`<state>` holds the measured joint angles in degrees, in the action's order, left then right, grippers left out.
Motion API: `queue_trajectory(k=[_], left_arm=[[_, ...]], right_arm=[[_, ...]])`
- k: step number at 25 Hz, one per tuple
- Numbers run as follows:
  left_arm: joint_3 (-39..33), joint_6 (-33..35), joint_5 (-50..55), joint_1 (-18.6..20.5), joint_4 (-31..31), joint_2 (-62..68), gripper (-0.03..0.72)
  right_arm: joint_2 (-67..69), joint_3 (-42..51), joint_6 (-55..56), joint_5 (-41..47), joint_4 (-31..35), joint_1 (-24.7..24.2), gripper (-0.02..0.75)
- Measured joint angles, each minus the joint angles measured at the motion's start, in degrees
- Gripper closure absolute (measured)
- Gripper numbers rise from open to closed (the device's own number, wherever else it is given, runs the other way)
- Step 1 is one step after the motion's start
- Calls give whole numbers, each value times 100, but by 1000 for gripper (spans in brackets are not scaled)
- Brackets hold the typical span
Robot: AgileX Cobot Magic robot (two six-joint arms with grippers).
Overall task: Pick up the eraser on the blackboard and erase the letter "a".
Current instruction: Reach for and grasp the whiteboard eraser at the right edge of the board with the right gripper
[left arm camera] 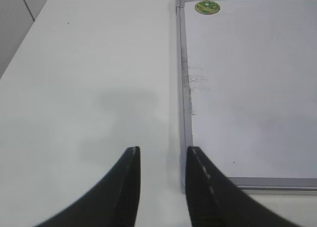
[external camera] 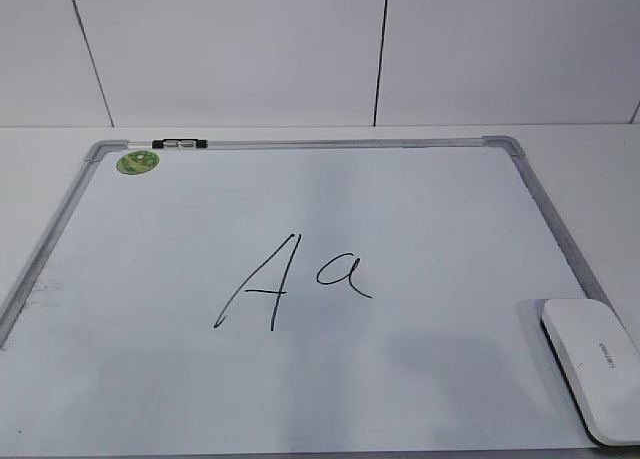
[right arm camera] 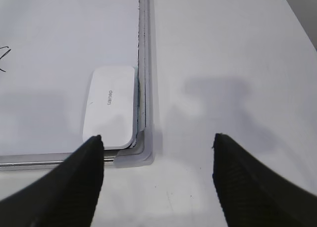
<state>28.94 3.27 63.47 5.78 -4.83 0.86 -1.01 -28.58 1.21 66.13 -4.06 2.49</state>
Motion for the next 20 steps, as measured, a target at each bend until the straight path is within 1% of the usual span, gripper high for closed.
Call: queue_trajectory(k=[13, 20], left_arm=[[0, 0, 0, 0, 0, 0, 454], [0, 0, 0, 0, 0, 0, 453]], right_arm=[[0, 0, 0, 0, 23, 0, 216], [-3, -113, -183, -13, 294, 0, 216]])
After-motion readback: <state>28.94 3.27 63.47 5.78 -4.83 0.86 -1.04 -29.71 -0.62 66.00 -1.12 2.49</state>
